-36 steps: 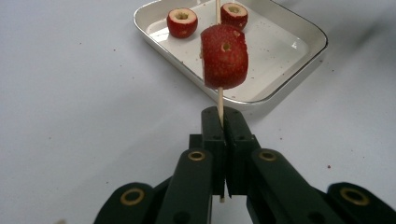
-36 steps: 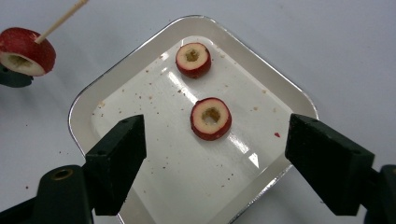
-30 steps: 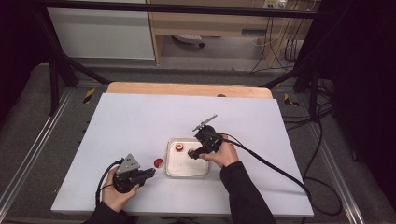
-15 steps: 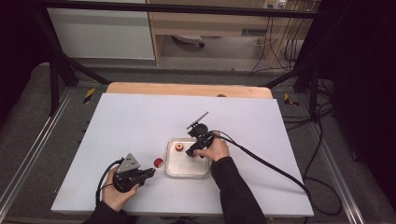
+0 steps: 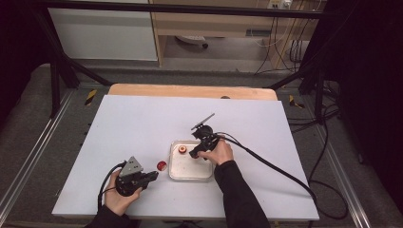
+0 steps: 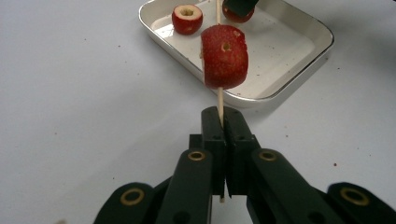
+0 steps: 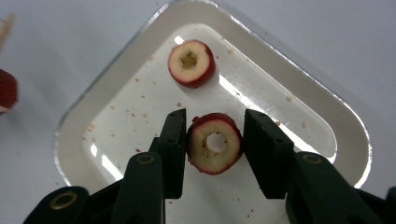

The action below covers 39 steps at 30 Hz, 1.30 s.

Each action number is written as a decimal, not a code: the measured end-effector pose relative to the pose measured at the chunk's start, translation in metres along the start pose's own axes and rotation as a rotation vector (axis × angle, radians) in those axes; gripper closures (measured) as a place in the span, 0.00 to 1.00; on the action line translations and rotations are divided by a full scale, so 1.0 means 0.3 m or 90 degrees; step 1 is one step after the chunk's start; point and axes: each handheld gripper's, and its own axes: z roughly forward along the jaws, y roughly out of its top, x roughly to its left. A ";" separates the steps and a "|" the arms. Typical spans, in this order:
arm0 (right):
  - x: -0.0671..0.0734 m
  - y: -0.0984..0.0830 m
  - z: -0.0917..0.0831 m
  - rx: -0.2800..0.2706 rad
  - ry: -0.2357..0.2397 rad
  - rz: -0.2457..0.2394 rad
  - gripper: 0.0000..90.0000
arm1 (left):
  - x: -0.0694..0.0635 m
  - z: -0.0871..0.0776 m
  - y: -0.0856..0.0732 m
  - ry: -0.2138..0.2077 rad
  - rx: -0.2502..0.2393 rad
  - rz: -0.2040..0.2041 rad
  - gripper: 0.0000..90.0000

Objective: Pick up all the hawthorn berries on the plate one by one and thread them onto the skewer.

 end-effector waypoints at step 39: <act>0.033 -0.235 -0.087 -0.725 0.152 0.190 0.68 | -0.155 0.019 0.082 -0.016 -0.091 -0.083 0.98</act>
